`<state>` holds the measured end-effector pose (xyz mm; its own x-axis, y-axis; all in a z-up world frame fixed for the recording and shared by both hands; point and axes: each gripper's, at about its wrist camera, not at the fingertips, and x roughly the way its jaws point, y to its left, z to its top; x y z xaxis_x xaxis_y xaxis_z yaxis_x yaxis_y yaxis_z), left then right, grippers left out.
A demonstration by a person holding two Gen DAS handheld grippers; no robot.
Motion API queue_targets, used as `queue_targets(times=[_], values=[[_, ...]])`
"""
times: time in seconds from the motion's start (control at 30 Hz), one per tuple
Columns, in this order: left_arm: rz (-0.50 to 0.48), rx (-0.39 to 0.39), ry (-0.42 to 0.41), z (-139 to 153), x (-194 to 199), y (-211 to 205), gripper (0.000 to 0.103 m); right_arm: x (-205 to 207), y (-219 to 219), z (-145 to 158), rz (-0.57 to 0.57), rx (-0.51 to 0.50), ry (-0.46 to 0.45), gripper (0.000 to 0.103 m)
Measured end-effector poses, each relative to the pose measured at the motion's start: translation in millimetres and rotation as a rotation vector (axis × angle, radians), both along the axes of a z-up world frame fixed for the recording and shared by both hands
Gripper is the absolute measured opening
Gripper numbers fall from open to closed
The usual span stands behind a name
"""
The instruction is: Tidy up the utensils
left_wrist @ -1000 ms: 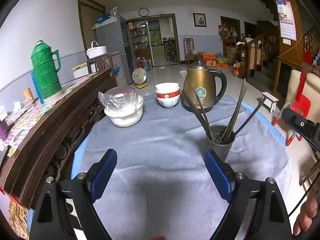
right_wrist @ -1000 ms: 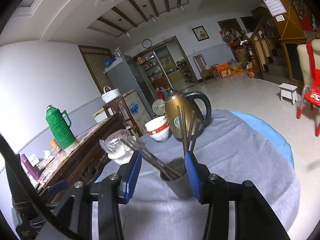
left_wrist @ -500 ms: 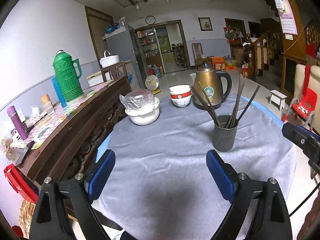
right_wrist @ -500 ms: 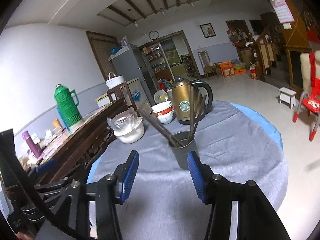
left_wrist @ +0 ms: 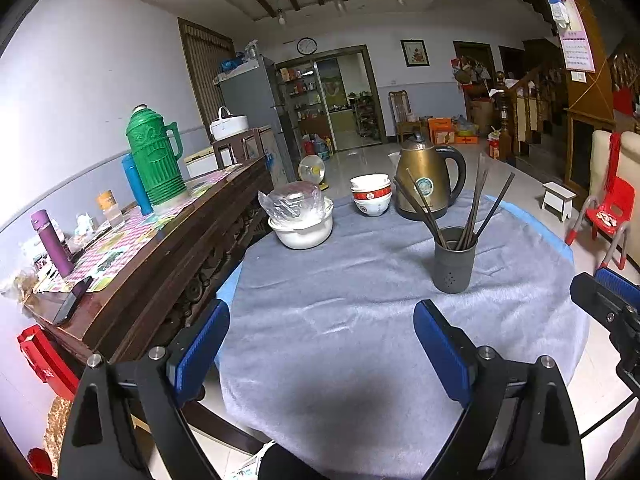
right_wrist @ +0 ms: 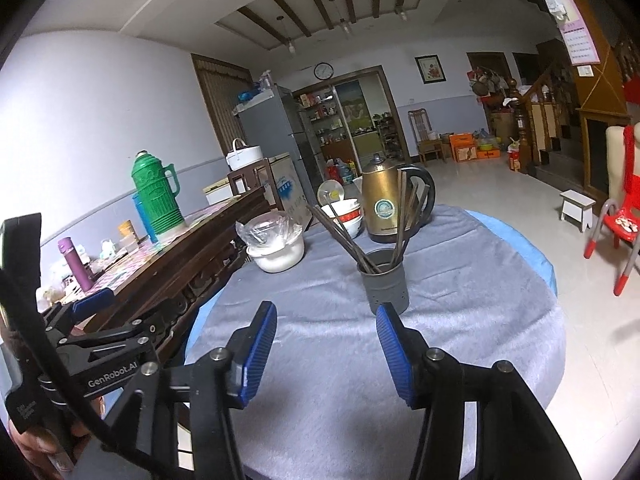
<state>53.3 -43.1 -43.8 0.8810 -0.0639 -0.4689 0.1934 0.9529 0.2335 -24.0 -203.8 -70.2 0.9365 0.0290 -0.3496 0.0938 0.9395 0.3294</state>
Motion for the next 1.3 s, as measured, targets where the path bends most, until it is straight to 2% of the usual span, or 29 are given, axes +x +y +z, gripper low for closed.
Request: queue_targets(times=[0.3, 0.67, 1.3], values=[[0.033, 0.0, 0.004, 1.6, -7.7, 16.6, 0.093, -5.0, 16.3, 1.9, -0.014, -0.001, 0.006, 0.056], [0.017, 0.022, 0.012, -0.7, -15.7, 13.4, 0.093, -21.8, 29.7, 9.6, -0.041, -0.074, -0.002, 0.058], [0.02, 0.029, 0.015, -1.8, -17.7, 10.4, 0.093, -27.6, 23.7, 6.8, -0.075, -0.073, 0.007, 0.058]])
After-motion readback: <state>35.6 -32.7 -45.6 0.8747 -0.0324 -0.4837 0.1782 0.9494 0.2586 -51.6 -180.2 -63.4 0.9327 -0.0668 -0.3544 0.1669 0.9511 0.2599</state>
